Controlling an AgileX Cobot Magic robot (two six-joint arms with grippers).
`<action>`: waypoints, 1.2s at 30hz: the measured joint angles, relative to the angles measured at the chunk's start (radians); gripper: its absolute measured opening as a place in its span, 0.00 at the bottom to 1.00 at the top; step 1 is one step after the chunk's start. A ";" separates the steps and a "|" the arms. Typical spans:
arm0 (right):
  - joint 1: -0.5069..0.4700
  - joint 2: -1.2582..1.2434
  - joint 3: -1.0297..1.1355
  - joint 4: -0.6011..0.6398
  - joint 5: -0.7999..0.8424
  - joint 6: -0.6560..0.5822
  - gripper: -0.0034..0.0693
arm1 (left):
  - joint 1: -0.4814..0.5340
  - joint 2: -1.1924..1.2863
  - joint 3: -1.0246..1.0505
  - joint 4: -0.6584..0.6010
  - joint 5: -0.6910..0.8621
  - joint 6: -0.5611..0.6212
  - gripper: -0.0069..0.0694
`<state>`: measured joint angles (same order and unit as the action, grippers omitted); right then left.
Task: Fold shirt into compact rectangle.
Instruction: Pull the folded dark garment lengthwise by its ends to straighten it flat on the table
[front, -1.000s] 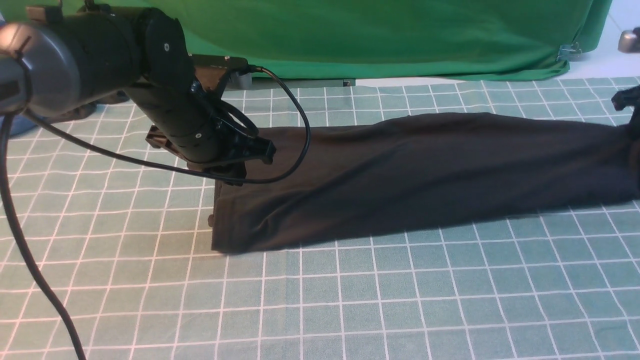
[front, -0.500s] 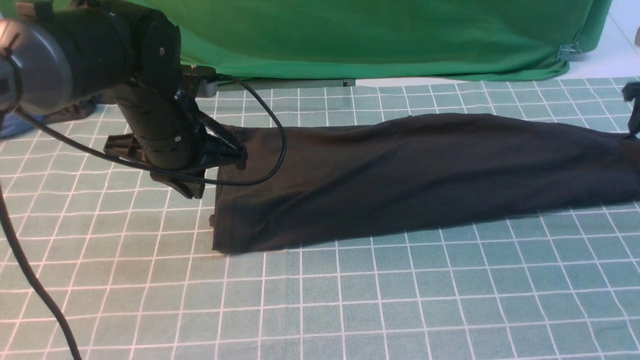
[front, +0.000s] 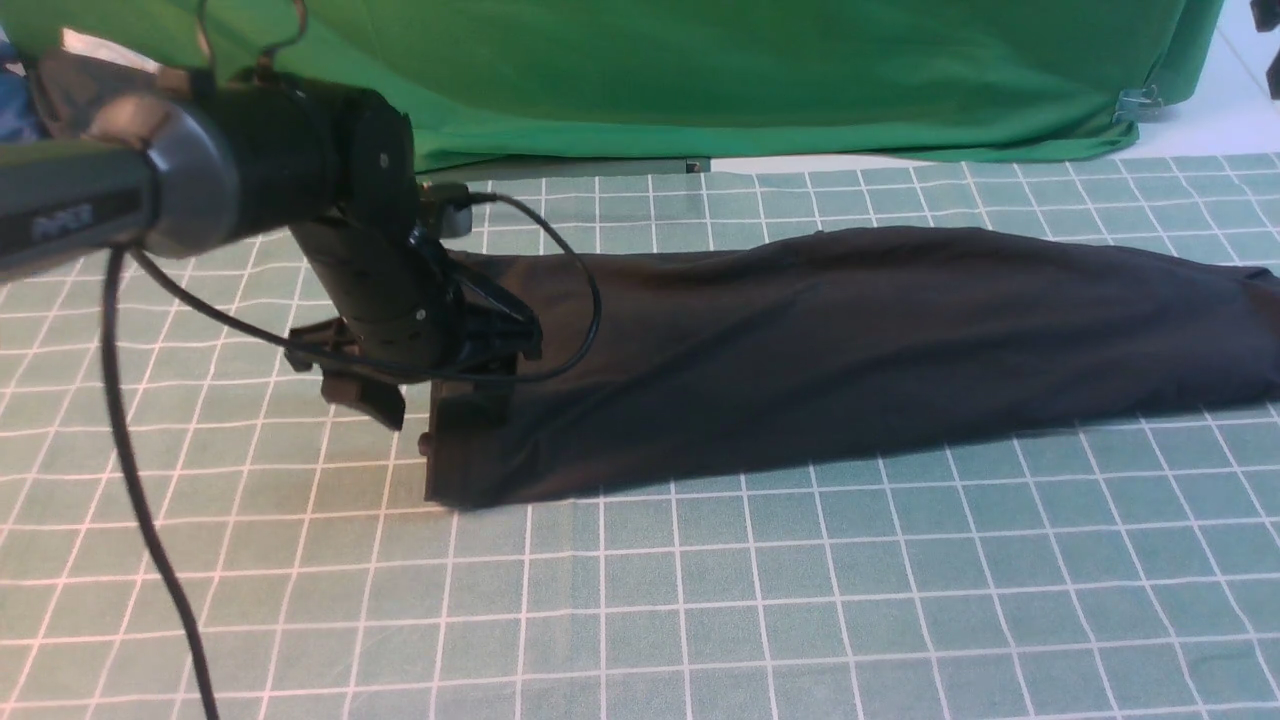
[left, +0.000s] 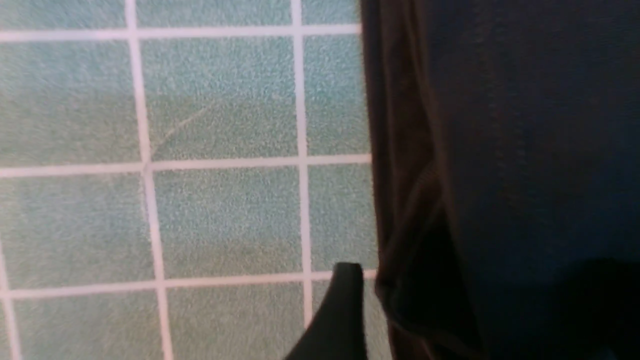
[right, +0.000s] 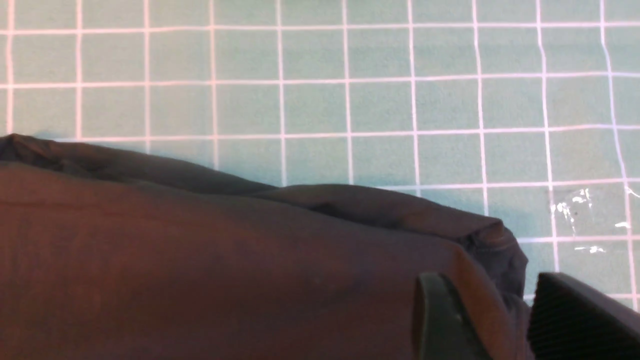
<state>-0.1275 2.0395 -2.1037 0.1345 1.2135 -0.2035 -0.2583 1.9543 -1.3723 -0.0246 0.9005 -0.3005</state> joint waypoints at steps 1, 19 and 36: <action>0.005 -0.001 0.000 0.000 0.000 0.000 0.40 | 0.000 0.017 0.000 0.000 -0.005 -0.002 0.96; 0.037 -0.204 0.053 0.007 0.001 0.001 0.40 | 0.001 0.006 0.013 0.082 0.096 0.065 0.16; 0.038 -0.484 0.472 0.008 0.007 -0.025 0.40 | 0.008 -0.368 0.362 0.372 0.127 0.008 0.16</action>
<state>-0.0898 1.5558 -1.6322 0.1423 1.2204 -0.2289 -0.2500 1.5859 -1.0107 0.3476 1.0276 -0.2925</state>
